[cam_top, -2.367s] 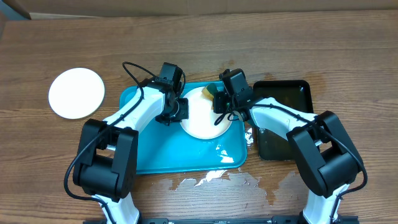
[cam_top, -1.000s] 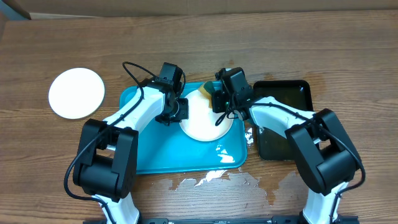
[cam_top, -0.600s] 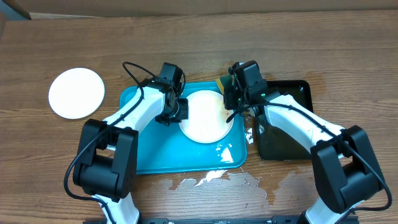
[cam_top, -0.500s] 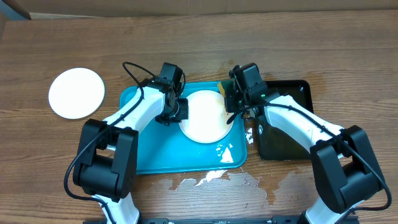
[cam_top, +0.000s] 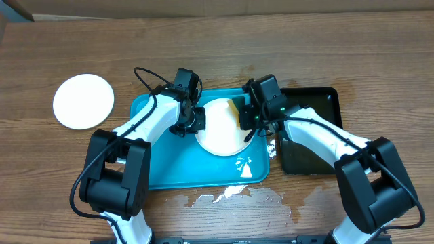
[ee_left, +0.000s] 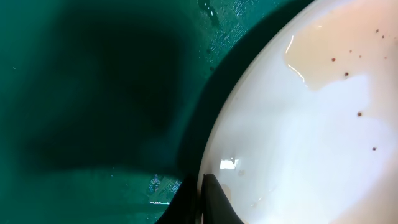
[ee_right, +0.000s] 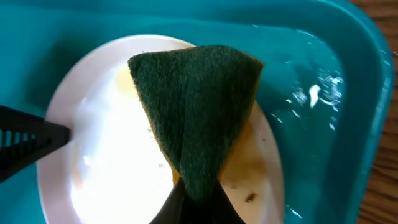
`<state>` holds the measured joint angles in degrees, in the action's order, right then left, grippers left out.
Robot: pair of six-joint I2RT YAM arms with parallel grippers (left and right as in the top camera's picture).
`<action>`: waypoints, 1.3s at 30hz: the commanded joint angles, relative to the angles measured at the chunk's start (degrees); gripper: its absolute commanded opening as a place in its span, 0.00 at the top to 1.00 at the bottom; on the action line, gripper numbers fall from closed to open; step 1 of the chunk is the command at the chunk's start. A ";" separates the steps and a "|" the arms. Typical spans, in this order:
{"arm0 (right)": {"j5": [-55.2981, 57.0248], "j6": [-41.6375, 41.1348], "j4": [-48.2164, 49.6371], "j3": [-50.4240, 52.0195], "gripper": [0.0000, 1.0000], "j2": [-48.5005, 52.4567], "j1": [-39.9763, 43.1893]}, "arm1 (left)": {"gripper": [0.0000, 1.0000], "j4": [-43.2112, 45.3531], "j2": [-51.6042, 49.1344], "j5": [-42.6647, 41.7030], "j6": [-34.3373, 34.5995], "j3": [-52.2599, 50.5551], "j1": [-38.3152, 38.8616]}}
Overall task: Clean dirty plates on tray and stack at the side
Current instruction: 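Scrub the white plate with the sponge while the left gripper holds it, then carry the sponge right and drop it into the black tray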
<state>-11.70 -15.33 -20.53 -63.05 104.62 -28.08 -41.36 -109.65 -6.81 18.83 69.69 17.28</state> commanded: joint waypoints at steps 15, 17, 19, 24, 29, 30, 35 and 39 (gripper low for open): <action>8.72 0.35 -19.67 -13.73 0.96 -11.02 7.10 | 0.69 -6.21 -0.72 -8.22 -0.55 0.22 0.07; 9.11 0.35 -23.85 -13.73 0.96 -11.28 9.44 | 0.71 -6.23 -0.72 -8.13 -0.59 0.22 0.07; 9.11 -0.74 -29.29 -13.70 0.96 -11.26 12.09 | 0.72 -6.25 -0.72 -7.98 -0.63 0.22 0.04; 9.68 -5.18 -40.17 -12.59 0.96 -11.26 17.55 | 0.71 -6.23 -0.72 -6.08 -0.85 0.22 0.00; 11.67 -7.56 -41.13 -5.95 0.96 -11.23 20.63 | 0.71 -6.23 -0.72 -4.83 -0.83 0.22 0.00; 11.67 -7.69 -40.26 -4.28 0.96 -11.23 20.81 | 0.71 -6.21 -0.72 -4.81 -0.83 0.22 0.02; 11.76 -7.67 -33.70 3.10 0.96 -11.23 20.87 | 0.71 -6.27 -0.72 -4.79 -0.87 0.22 0.00; 14.80 -7.67 -27.93 5.92 0.85 -11.23 20.87 | 0.75 -6.21 -0.72 -4.72 -2.60 0.22 0.00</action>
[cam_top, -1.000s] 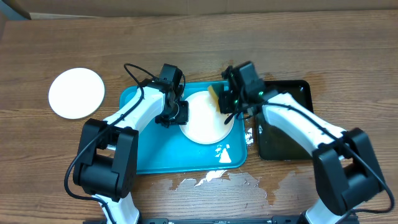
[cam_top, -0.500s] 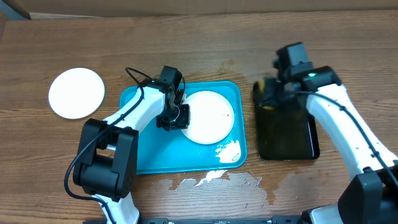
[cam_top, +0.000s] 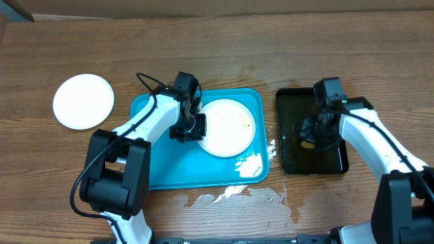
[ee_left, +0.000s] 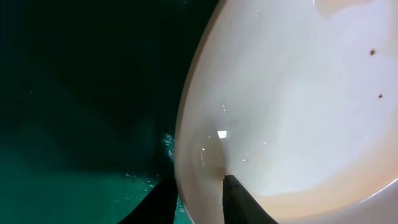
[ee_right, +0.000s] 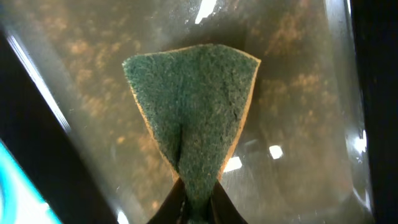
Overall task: Clean dirty plates on tray and stack at the side
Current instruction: 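Carry the sponge right and drop it into the black tray, then lift the white plate's rim with the left gripper, tilting it up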
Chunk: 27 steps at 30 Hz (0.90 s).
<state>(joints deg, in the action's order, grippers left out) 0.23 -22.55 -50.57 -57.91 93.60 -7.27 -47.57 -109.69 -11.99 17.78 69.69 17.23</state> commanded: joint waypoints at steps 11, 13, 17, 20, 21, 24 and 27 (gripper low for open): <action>2.25 0.04 3.06 -2.58 0.27 -0.28 0.70 | 0.88 -0.37 -0.68 0.63 -3.80 0.31 0.04; 2.25 0.02 1.25 -5.05 0.19 -0.28 0.70 | 0.91 -0.55 -0.68 0.68 -4.61 0.63 0.04; 2.27 0.02 -0.24 -8.26 0.02 -0.28 0.70 | 0.96 -3.65 -0.68 4.28 -4.63 2.78 0.04; 2.27 0.02 -0.13 -8.85 0.00 -0.28 0.70 | 0.96 -7.52 -0.68 7.54 -4.48 5.55 0.04; 2.27 0.02 -0.13 -8.85 0.00 -0.28 0.70 | 0.96 -8.83 -0.68 7.74 -4.48 6.60 0.04; 2.27 0.20 -0.35 -8.87 0.00 -0.28 0.81 | 0.96 -11.41 -0.68 7.72 -3.30 8.94 0.04; 2.25 0.24 -1.11 -9.20 0.00 -0.28 2.12 | 0.96 -13.64 -0.68 7.74 -2.29 10.93 0.04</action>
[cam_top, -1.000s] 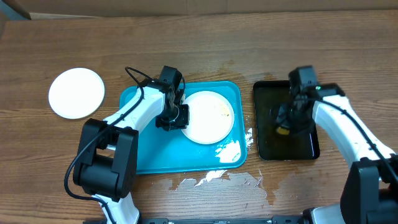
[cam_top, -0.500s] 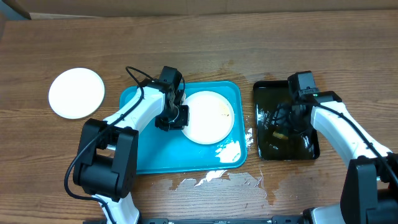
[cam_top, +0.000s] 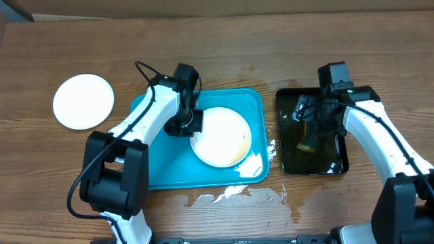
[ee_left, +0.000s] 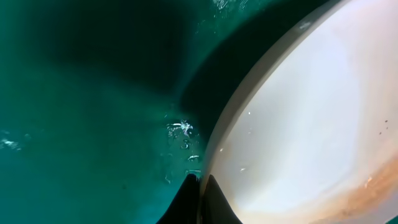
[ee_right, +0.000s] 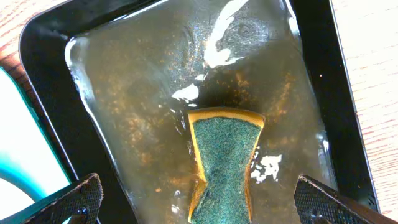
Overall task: Clean dirty plates on tray and stack at the side
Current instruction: 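Lift the white plate's rim with the left gripper, tilting it up, then carry the white plate over the black tray and tilt to drain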
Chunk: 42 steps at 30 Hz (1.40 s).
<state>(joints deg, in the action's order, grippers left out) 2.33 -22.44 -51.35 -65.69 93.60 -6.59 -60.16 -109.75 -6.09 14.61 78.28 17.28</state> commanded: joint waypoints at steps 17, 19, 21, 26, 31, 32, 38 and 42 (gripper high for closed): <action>-5.81 0.50 -4.52 -4.20 0.00 -0.28 11.17 | 0.96 -7.32 -0.61 1.57 2.58 9.33 0.00; -4.70 2.25 -4.52 -4.20 0.00 -0.28 11.17 | 0.96 -8.39 -0.61 1.60 3.48 10.82 0.00; -3.93 2.49 -4.48 -4.20 0.00 -0.28 11.23 | 0.96 -9.44 -0.61 1.57 3.63 12.44 0.00; -3.91 2.51 -4.26 -4.20 0.00 -0.28 12.26 | 0.96 -10.91 -0.61 1.55 4.15 16.76 0.07; -4.76 2.49 -4.39 -4.20 0.00 -0.26 15.28 | 0.96 -13.20 -0.61 1.60 4.31 21.46 0.68; -5.40 2.51 -4.35 -4.20 0.00 -0.26 16.15 | 0.96 -13.55 -0.61 1.60 4.31 22.27 0.87; -6.29 2.51 -4.04 -4.17 0.00 -0.26 20.96 | 0.96 -14.01 -0.94 1.62 4.81 25.59 3.08; -6.27 2.51 -3.17 -4.13 0.00 -0.26 23.37 | 0.96 -15.30 -3.93 1.62 4.92 29.55 5.01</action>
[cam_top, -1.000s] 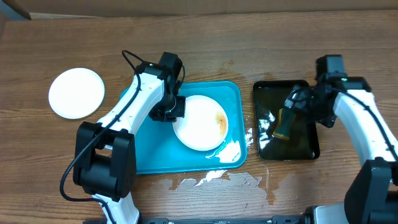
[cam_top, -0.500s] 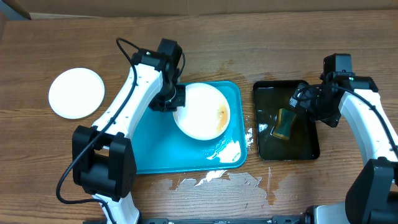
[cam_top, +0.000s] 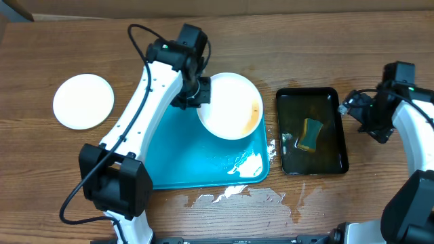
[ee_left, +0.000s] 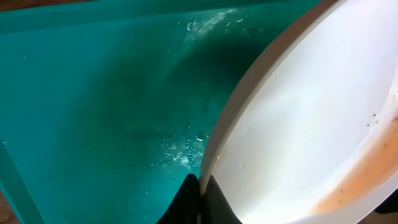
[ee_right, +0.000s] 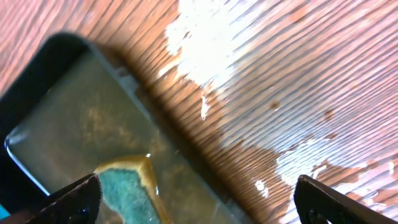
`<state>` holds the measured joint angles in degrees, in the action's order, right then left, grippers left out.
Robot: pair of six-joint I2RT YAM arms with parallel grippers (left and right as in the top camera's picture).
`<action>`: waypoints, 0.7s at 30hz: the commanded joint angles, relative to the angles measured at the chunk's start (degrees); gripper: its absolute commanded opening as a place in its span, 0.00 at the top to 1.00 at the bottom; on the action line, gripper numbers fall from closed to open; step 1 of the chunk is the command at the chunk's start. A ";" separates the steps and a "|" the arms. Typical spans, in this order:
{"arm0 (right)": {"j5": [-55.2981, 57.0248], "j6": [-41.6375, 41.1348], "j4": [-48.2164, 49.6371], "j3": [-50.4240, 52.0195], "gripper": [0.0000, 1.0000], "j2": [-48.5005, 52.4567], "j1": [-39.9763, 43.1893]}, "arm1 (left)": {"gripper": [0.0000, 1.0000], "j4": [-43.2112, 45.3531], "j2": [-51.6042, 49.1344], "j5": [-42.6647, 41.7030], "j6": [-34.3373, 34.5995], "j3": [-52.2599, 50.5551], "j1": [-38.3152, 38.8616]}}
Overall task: Clean dirty plates on tray and stack at the side
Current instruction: 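Carry the white plate over the black tray and tilt to drain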
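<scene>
My left gripper is shut on the rim of a white plate, holding it tilted above the back right of the teal tray. Brownish liquid pools along the plate's lower right edge. In the left wrist view the gripper pinches the rim over the wet tray. A clean white plate lies on the table at far left. My right gripper is open, right of the black tray; the green and yellow sponge lies in that tray's murky water. The right wrist view shows the sponge at bottom left.
Spilled water and foam lie on the wooden table in front of the teal tray. A wet patch glistens on the wood by the black tray. A cardboard edge runs along the table's back.
My left gripper has lifted the plate off the teal tray and moved it back and right, tilted. My right arm has drawn away to the right, off the black tray; the sponge stays in it.
First my right gripper held the sponge on the dirty plate while the left gripper held the plate's rim. Then the sponge was in the black tray's water, still gripped. Then it lay released there. Now the left gripper holds the plate raised and tilted.
</scene>
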<state>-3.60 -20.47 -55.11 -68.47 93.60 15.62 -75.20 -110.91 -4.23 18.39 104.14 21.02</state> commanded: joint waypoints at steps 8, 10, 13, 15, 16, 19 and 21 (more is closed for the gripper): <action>-0.35 0.55 0.59 -1.36 0.00 -0.26 2.03 | 0.96 -3.54 -14.29 0.00 1.11 18.95 6.93; -0.35 0.55 0.59 -1.36 0.00 -0.26 2.03 | 0.96 -3.69 -16.68 0.66 1.09 22.62 8.28; -0.35 0.55 0.59 -1.36 0.00 -0.26 2.03 | 0.96 -3.54 -19.41 2.54 1.09 27.43 10.03; -0.35 0.55 0.59 -1.36 0.00 -0.28 2.03 | 0.96 -2.91 -20.06 4.09 0.98 29.00 10.82; -0.35 0.55 0.59 -1.36 0.00 -0.28 2.03 | 0.96 -2.10 -20.06 4.87 0.92 29.09 11.17; -0.35 0.55 0.59 -1.36 0.00 -0.26 2.03 | 0.96 0.09 -20.04 7.65 0.87 29.35 12.24; -0.37 0.55 0.59 -1.36 0.00 -0.26 2.03 | 0.96 1.57 -20.04 9.35 0.63 29.35 12.90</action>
<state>-3.68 -20.47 -54.87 -68.47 93.60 17.54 -74.94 -130.85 0.89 18.48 131.41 33.06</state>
